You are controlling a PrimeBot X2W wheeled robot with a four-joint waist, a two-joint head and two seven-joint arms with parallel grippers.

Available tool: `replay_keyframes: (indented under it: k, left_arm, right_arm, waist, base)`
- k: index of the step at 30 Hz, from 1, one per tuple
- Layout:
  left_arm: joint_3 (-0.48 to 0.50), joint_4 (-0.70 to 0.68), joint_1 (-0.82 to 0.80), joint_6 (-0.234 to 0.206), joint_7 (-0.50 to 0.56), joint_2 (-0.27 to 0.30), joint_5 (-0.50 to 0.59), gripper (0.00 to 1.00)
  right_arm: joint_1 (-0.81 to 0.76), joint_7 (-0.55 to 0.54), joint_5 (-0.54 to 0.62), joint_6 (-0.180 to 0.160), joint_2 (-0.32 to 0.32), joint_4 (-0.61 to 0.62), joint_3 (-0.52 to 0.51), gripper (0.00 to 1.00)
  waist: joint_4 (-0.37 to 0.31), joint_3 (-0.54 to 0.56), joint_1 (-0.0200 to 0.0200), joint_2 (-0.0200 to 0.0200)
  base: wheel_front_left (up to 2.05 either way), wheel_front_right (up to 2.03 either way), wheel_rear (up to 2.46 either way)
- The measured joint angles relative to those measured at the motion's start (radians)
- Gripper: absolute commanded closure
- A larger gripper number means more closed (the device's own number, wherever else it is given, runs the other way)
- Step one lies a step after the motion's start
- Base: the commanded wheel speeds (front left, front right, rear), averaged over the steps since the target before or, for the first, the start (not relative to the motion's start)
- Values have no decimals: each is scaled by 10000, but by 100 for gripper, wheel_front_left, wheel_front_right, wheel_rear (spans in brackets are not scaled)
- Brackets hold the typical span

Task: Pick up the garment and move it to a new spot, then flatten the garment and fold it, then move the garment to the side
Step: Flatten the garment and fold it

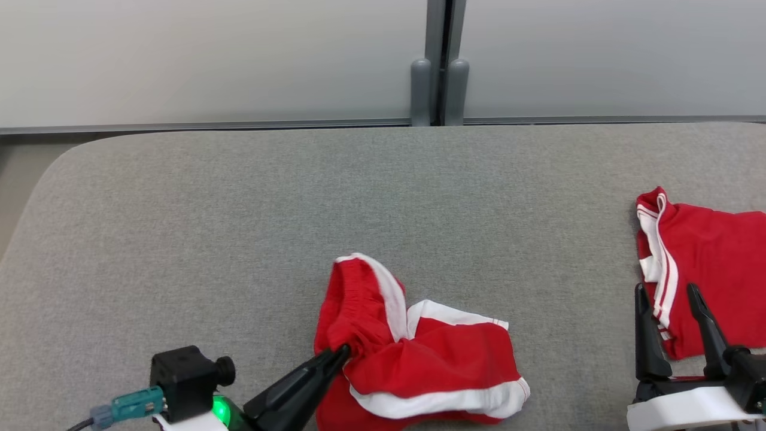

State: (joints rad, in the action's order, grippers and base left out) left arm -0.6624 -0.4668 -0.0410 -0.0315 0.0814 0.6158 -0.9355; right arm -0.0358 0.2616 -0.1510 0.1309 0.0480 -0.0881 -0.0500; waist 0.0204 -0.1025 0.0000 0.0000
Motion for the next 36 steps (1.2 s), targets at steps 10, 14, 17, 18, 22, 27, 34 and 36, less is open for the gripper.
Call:
replay_keyframes:
  k: [10,14,17,18,22,27,34,36]
  left_arm:
    - [686,2531,-719,-1321,207,-1185,-897,100]
    - [759,4673,-1644,-1678,495,-1436,-721,100]
    - [757,5998,-2108,-1515,598,-1609,-777,100]
    - [746,6366,-2206,-1390,642,-1649,-819,100]
    - [696,7189,-2429,-984,510,-1766,-849,65]
    - [993,6926,-2218,-650,-77,-1730,-1064,0]
    - [1605,5599,-1006,-1164,-943,-1235,-1127,0]
    - [1770,5195,-609,-1484,-1244,-1066,-1007,0]
  right_arm:
    - [214,0,130,0,-2,-79,316,0]
    - [230,0,205,0,2,-144,332,0]
    - [257,0,236,0,2,-174,316,0]
    - [266,0,234,0,0,-171,318,0]
    - [264,0,221,0,2,-174,257,0]
    - [254,0,186,0,0,-171,174,0]
    - [213,0,182,0,0,-138,19,0]
    - [197,0,198,0,0,-146,38,0]
  waist:
    - [69,-339,0,0]
    - [-214,-480,0,0]
    - [-453,-578,0,0]
    - [-533,-605,0,0]
    - [-788,-690,0,0]
    - [-879,-661,0,0]
    - [-740,-461,0,0]
    - [-717,-371,0,0]
  base:
    - [0,0,0]
    - [0,0,0]
    - [0,0,0]
    - [0,0,0]
    - [0,0,0]
    - [0,0,0]
    - [0,0,0]
    - [0,0,0]
